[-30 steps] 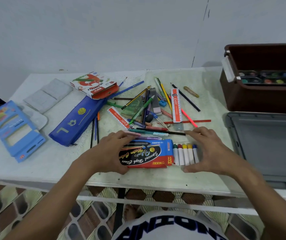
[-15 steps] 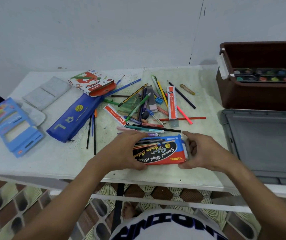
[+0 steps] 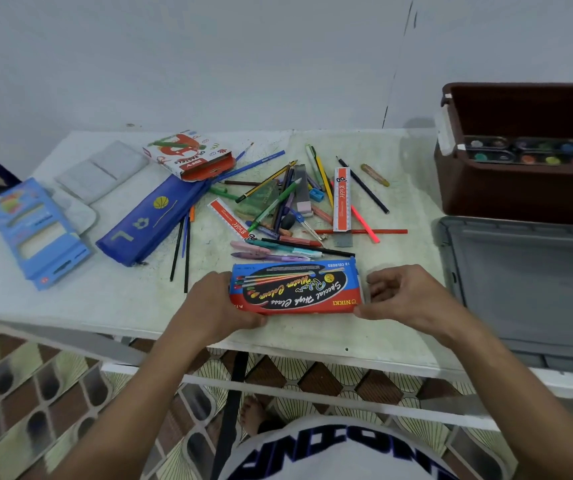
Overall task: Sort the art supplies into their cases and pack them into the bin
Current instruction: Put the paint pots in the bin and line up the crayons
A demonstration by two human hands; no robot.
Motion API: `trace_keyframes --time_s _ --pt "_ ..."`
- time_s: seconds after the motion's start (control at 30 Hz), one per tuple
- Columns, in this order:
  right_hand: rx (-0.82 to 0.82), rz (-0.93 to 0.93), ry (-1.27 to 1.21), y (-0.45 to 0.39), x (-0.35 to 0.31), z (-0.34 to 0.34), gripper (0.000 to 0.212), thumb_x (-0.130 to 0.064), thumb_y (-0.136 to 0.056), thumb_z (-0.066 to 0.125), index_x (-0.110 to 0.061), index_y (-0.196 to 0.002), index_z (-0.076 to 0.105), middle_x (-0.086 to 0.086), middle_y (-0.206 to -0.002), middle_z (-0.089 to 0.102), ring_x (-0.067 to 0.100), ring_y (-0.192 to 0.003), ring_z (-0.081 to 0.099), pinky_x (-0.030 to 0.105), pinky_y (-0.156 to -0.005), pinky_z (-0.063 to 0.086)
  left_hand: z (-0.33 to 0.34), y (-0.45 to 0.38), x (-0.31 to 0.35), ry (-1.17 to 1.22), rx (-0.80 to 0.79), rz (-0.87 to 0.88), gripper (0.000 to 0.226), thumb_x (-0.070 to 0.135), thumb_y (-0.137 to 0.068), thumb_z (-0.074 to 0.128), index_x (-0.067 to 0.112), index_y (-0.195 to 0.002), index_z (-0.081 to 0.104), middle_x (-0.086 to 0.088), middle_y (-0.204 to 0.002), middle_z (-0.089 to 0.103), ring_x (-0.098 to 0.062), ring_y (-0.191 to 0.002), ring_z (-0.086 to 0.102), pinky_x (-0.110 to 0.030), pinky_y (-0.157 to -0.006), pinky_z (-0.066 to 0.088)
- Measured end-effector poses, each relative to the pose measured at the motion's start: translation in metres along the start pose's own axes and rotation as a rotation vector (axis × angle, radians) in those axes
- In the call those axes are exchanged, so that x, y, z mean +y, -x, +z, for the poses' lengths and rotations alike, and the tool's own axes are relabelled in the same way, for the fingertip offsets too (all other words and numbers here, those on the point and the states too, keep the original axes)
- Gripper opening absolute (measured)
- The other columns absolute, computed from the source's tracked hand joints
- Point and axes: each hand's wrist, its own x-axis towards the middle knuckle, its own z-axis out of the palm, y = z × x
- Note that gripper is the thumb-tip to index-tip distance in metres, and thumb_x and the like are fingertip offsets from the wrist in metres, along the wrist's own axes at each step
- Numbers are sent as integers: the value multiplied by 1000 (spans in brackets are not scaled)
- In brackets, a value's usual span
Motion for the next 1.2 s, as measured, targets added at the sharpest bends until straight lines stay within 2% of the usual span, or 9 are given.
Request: trace_keyframes --time_s 0.1,0.27,0.37,0.5,0.63,0.77,0.9,1.1,1.2 --pt "-130 -35 -116 4 -5 -3 34 -14 -65 85 -18 -97 73 1 -89 75 13 -87 70 33 -89 54 7 4 7 44 41 32 50 36 -59 89 27 -99 61 15 -86 59 6 -73 55 -6 -53 37" --pt "-188 -34 -185 5 -2 -9 31 -17 -72 81 -18 -102 73 -1 -94 75 12 -92 69 28 -85 53 15 9 8 129 85 41 59 37 -57 90 26 -106 59 17 -89 61 5 -76 58 -7 -56 38" --pt "-22 -29 -225 6 5 -4 21 -19 -78 76 -18 -99 72 -2 -86 75 7 -75 68 27 -71 55 17 14 8 209 80 35 68 37 -56 90 29 -113 54 14 -92 64 6 -76 61 -8 -55 41" --pt "325 -92 -261 6 12 -7 12 -20 -84 71 -18 -96 70 -8 -65 71 -1 -57 64 21 -54 53 23 19 22 320 105 86 79 36 -58 90 32 -120 41 11 -102 58 -8 -81 64 -19 -63 50" --pt "530 -232 -166 11 10 -31 12 -18 -86 68 -19 -98 72 -12 -70 70 1 -51 61 29 -57 55 21 10 52 398 122 174 82 33 -58 90 32 -121 37 10 -107 62 -1 -83 65 -21 -65 53" --pt "724 -349 -24 18 -11 -76 6 -17 -82 68 -23 -82 70 -9 -74 71 6 -63 64 28 -67 54 11 -8 107 395 120 312 96 27 -61 90 42 -134 29 17 -99 66 8 -82 64 -7 -65 49" --pt "918 -380 175 26 -40 -131 9 -20 -82 65 -13 -85 70 -3 -76 66 10 -73 62 20 -70 43 -2 -33 167 333 76 485 71 37 -60 90 34 -119 50 12 -89 72 -4 -79 69 -31 -74 57" --pt "1001 -282 200 17 -58 -226 16 -24 -84 66 -9 -87 67 6 -87 67 23 -82 64 33 -76 50 -9 -76 269 270 42 592 67 34 -57 89 26 -113 53 6 -91 70 -8 -73 69 -32 -56 59" --pt "1036 -229 261 10 -57 -262 14 -21 -86 64 -8 -90 64 13 -98 67 30 -89 64 36 -75 53 -7 -96 314 211 -11 639 68 29 -59 89 19 -115 51 4 -97 68 -12 -84 68 -35 -58 60"
